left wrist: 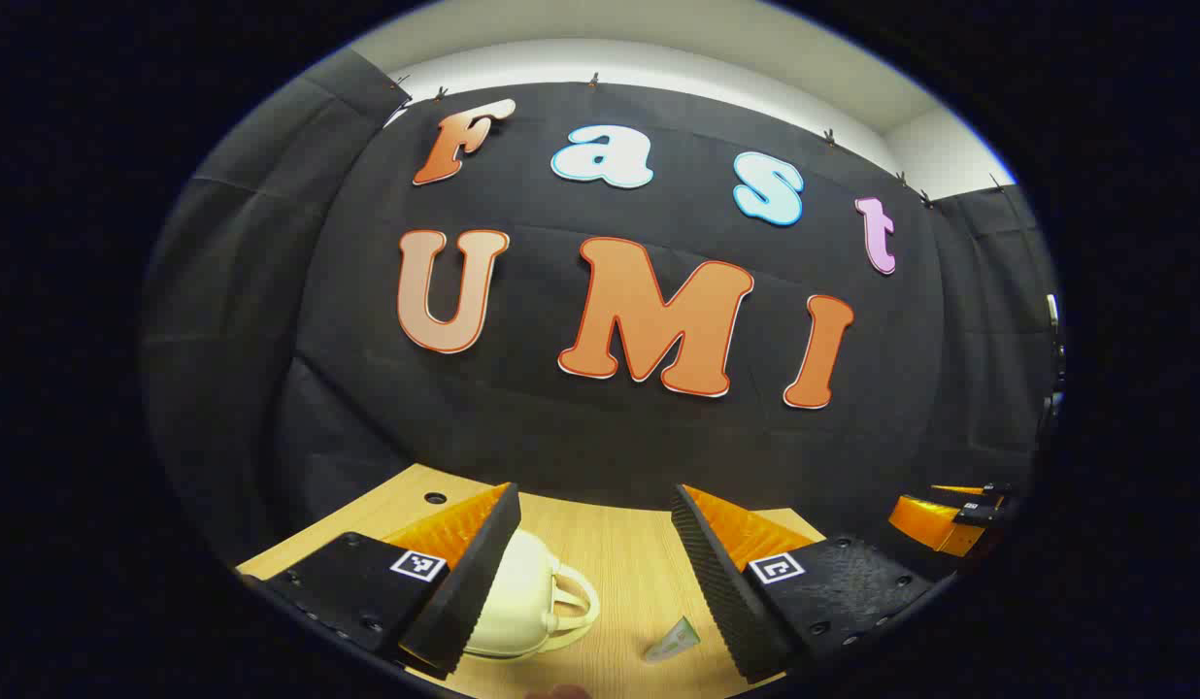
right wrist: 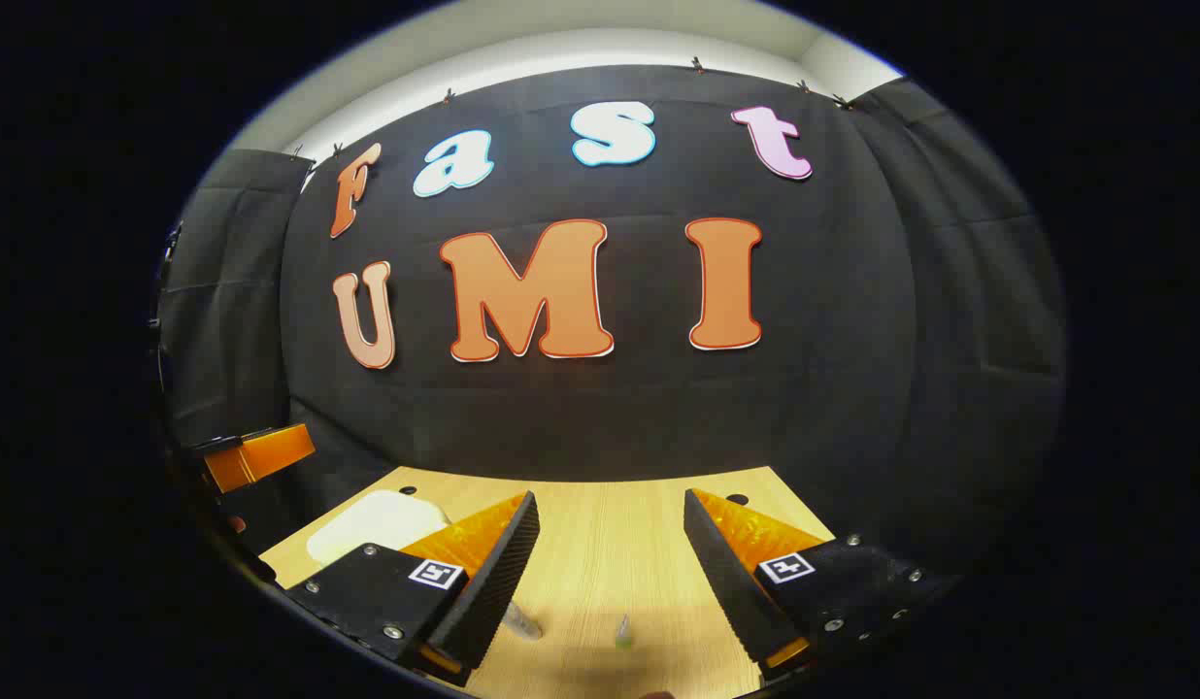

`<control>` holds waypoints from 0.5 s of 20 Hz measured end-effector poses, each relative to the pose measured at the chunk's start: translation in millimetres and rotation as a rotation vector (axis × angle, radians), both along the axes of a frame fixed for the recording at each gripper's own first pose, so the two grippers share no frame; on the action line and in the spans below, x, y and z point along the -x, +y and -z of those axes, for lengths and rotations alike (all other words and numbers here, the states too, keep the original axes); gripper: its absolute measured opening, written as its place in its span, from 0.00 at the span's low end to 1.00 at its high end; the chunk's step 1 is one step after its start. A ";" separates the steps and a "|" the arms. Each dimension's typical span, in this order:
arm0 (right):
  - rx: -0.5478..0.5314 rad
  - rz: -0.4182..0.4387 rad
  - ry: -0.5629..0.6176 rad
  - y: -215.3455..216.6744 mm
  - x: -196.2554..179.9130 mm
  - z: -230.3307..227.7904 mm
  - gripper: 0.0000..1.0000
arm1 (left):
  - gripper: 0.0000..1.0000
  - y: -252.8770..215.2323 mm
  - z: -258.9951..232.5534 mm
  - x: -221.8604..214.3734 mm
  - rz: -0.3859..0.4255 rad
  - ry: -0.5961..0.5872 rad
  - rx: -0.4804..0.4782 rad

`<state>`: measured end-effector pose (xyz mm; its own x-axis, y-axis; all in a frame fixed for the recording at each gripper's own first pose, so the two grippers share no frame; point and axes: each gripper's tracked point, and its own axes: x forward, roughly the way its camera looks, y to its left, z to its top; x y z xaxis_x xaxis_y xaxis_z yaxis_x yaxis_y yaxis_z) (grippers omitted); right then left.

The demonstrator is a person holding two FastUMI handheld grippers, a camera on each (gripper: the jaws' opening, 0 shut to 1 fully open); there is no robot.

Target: First open the suitcase, pack the skin care products into it, and then close the suitcase.

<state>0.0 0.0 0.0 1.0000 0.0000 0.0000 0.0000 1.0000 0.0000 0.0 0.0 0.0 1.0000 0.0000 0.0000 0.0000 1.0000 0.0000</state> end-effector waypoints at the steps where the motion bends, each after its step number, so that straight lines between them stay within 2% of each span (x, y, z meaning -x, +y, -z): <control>1: -0.002 -0.001 0.002 -0.6 -1.2 0.4 0.95 | 0.97 -0.4 -1.8 -2.1 -0.003 -0.006 0.000; 6: -0.006 -0.011 0.017 1.5 -5.1 1.4 0.95 | 0.97 -2.8 -2.0 -9.2 0.009 0.002 0.006; 8: -0.006 -0.020 0.012 6.1 -5.3 -1.0 0.95 | 0.97 -6.6 -1.2 -6.2 0.039 0.009 0.045; 10: 0.003 -0.037 0.021 9.8 -5.0 -0.4 0.95 | 0.97 -3.3 -4.0 -6.4 0.035 0.008 0.090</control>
